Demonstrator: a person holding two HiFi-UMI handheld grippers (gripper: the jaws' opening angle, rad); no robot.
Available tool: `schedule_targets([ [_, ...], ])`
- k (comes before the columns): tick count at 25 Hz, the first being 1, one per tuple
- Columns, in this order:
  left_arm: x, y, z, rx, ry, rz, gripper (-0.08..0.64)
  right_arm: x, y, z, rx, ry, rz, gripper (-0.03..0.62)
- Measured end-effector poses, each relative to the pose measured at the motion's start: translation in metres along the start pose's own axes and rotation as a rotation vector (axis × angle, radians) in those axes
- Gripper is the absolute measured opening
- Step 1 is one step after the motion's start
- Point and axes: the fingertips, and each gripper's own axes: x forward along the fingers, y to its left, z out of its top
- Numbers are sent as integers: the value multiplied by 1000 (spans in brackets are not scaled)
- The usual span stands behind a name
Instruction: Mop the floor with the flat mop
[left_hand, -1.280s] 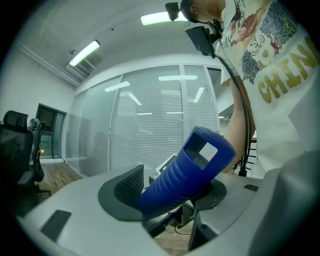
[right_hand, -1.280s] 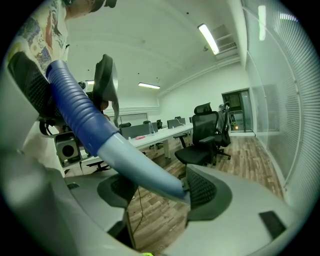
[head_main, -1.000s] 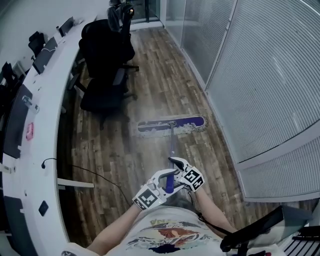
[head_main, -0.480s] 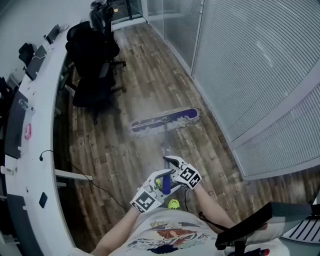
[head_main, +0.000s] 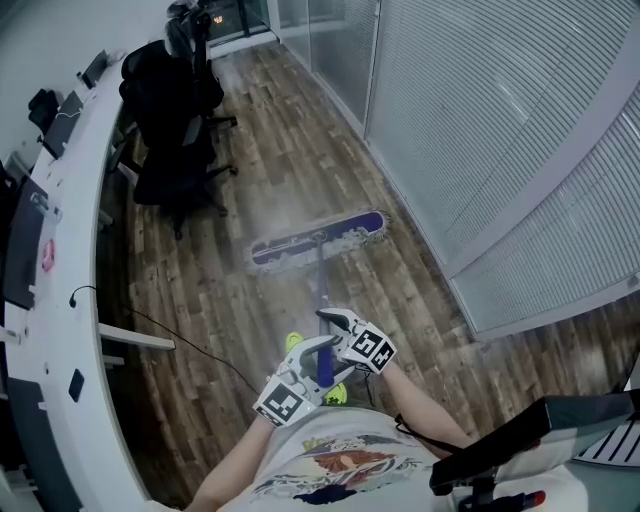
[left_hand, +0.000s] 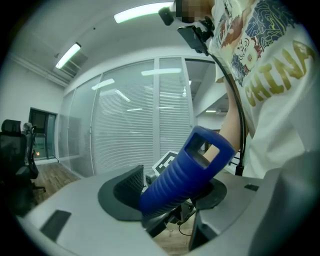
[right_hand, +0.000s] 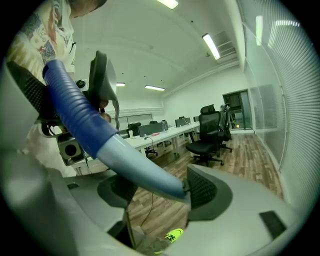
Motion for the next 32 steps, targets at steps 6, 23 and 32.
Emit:
schedule_targets([
  [6,18,3,1,12,-6,-11,232,-8,-14,-2,-4,8,10,281],
  [23,61,138,-17,-6,-1,-32,247,57,-139,26,-19,11,30,281],
  [32,102,309,-13,-14,19,-66,249,132,-289,84,-7,25,-1,281],
])
